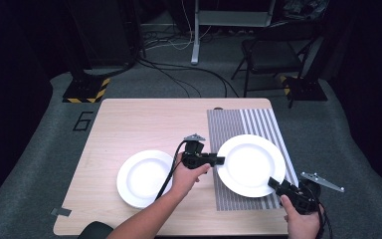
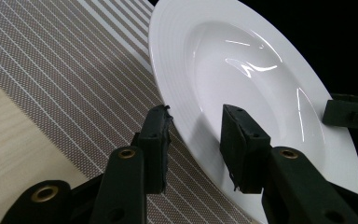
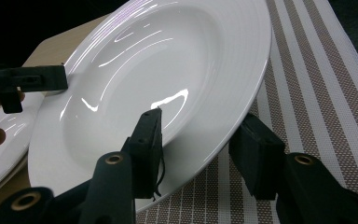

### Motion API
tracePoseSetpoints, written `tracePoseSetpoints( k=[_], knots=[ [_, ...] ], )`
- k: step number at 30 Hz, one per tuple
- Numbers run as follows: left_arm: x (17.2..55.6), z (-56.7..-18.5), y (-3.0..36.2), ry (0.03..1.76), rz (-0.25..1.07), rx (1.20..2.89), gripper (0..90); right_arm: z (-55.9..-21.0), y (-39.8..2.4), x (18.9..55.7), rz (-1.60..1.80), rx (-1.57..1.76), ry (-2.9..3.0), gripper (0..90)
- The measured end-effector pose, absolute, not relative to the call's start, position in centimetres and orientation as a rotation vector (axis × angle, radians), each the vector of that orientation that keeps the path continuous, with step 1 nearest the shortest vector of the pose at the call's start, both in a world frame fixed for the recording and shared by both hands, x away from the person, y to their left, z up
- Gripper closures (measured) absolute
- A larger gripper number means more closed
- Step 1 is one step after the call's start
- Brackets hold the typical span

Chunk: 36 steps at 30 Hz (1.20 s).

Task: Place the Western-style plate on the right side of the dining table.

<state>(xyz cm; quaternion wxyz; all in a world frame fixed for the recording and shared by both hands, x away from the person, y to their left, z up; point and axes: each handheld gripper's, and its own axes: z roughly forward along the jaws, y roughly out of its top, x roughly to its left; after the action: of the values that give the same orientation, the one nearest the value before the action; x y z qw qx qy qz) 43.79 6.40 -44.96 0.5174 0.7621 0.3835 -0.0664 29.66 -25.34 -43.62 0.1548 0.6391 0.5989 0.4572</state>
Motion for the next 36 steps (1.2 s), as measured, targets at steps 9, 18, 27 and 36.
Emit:
tracePoseSetpoints(
  k=[9,18,27,36],
  knots=[
    [44.2,-45.0,6.2,0.923,-0.156,1.83,62.7,-43.7,-25.5,29.9,1.308,1.833,1.714,54.3],
    [44.7,-44.8,6.1,0.924,-0.137,1.833,62.7,-43.6,-25.4,30.4,1.317,1.828,1.711,54.3],
    [45.3,-45.0,6.0,0.933,-0.141,1.829,62.7,-43.8,-25.6,31.1,1.318,1.825,1.715,54.4],
    [45.8,-45.4,5.9,0.944,-0.14,1.832,63.0,-44.3,-25.7,31.8,1.319,1.831,1.727,54.4]
  ],
)
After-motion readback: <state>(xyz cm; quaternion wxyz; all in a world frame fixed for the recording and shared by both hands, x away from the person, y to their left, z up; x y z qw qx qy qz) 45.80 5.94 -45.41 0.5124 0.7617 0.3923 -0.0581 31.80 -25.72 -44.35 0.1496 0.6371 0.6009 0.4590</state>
